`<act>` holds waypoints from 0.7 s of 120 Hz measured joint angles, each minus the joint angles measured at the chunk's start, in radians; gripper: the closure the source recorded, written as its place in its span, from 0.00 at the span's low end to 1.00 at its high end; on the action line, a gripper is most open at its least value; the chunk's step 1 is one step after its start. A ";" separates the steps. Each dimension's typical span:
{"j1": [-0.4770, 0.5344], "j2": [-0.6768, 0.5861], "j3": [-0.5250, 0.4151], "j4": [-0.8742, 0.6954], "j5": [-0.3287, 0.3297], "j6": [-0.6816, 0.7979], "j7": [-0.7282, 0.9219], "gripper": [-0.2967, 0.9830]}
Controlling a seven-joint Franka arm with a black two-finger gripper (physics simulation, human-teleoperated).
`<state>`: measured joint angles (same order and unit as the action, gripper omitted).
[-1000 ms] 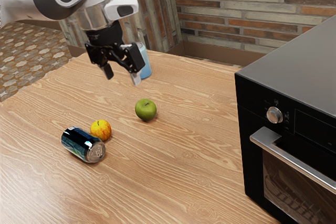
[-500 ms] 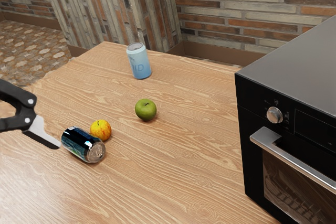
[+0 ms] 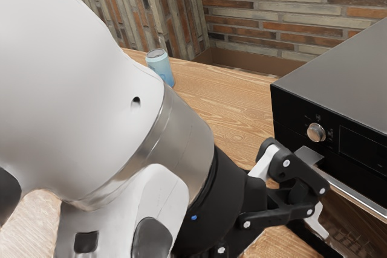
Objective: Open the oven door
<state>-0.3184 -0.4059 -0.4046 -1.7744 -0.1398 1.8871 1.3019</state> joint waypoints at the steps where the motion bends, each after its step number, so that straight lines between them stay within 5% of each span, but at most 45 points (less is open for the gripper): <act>1: 0.001 0.000 0.000 0.000 0.002 0.001 0.002 0.23; 84: 0.002 0.231 -0.040 0.043 0.113 0.111 0.029 0.23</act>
<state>-0.3160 -0.1747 -0.4449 -1.7311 -0.0269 1.9982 1.3306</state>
